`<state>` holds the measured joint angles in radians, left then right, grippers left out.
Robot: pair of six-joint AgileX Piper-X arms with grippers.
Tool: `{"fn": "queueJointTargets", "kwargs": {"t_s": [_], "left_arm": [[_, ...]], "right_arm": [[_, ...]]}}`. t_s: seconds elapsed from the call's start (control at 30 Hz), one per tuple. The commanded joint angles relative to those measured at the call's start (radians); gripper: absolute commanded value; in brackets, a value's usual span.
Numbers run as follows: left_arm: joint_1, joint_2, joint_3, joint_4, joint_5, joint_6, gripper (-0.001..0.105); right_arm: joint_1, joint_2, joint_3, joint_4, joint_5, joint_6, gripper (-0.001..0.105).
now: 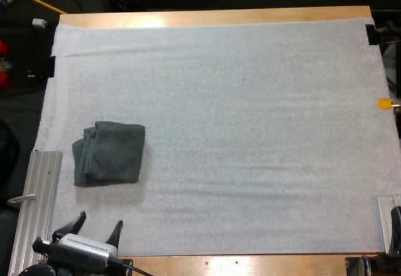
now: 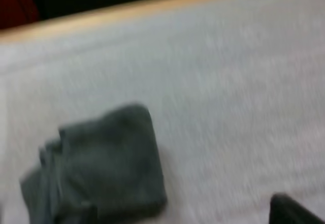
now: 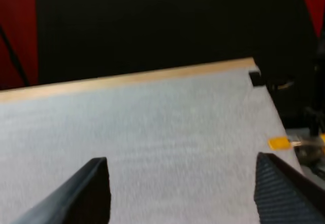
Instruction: Pick towel from pile, fold and stack
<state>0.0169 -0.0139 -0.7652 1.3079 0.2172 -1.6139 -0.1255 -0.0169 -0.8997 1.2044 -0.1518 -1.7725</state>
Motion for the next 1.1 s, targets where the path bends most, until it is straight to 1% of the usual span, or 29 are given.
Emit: {"fn": "queueJointTargets", "kwargs": {"t_s": [0.0, 0.03, 0.13, 0.3, 0.43, 0.73, 1.07], "left_arm": [[-0.002, -0.14, 0.008, -0.068, 0.004, 0.004, 0.064], [-0.002, -0.14, 0.019, -0.11, 0.004, 0.004, 0.064], [-0.002, -0.139, 0.05, -0.185, 0.004, 0.004, 0.064], [-0.002, -0.137, 0.11, -0.235, 0.004, 0.004, 0.064], [-0.002, -0.137, 0.156, -0.241, 0.004, 0.004, 0.064], [-0.002, -0.136, 0.228, -0.245, 0.004, 0.004, 0.064], [-0.002, -0.136, 0.232, -0.253, 0.004, 0.0, 0.064]], "right_arm": [[0.001, -0.037, 0.011, -0.049, -0.011, -0.002, 0.059], [0.001, -0.037, 0.02, -0.074, -0.011, -0.002, 0.059], [0.001, -0.037, 0.05, -0.12, -0.011, -0.002, 0.059], [0.001, -0.035, 0.108, -0.157, -0.011, -0.002, 0.059], [0.001, -0.035, 0.166, -0.157, -0.011, -0.002, 0.059], [0.001, -0.035, 0.291, -0.161, -0.011, -0.002, 0.059], [0.001, -0.035, 0.359, -0.147, -0.011, -0.002, 0.059]]}}
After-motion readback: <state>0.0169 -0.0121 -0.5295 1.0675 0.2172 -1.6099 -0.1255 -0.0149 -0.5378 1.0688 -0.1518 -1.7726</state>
